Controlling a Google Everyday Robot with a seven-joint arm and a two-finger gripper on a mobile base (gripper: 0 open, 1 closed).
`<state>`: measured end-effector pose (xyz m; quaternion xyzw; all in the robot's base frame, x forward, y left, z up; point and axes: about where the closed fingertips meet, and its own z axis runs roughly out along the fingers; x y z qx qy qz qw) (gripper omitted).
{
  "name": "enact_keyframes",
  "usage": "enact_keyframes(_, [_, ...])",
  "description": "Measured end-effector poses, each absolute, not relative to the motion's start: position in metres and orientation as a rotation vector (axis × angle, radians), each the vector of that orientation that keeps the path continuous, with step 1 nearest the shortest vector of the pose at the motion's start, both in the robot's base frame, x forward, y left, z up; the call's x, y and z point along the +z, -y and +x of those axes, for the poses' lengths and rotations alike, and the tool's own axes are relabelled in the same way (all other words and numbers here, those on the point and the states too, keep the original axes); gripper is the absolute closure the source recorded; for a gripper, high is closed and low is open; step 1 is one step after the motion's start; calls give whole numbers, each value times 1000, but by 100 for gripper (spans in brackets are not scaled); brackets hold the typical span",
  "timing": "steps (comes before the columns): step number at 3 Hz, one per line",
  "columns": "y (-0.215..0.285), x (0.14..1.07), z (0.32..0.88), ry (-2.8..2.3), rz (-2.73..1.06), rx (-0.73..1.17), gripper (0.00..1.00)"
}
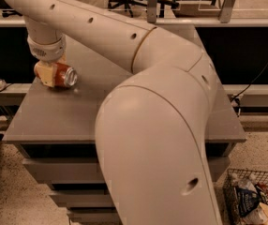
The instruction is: Place coke can upright
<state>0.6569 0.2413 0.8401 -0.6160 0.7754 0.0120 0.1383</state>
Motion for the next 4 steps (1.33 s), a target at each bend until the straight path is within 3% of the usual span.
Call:
enact_keyframes(1, [-239, 844, 662, -2274, -1751, 15, 93])
enact_keyframes(2, [-234, 855, 668, -2283, -1713, 25, 100])
enact_keyframes(4, [-200, 902, 634, -2103, -1554, 318, 100])
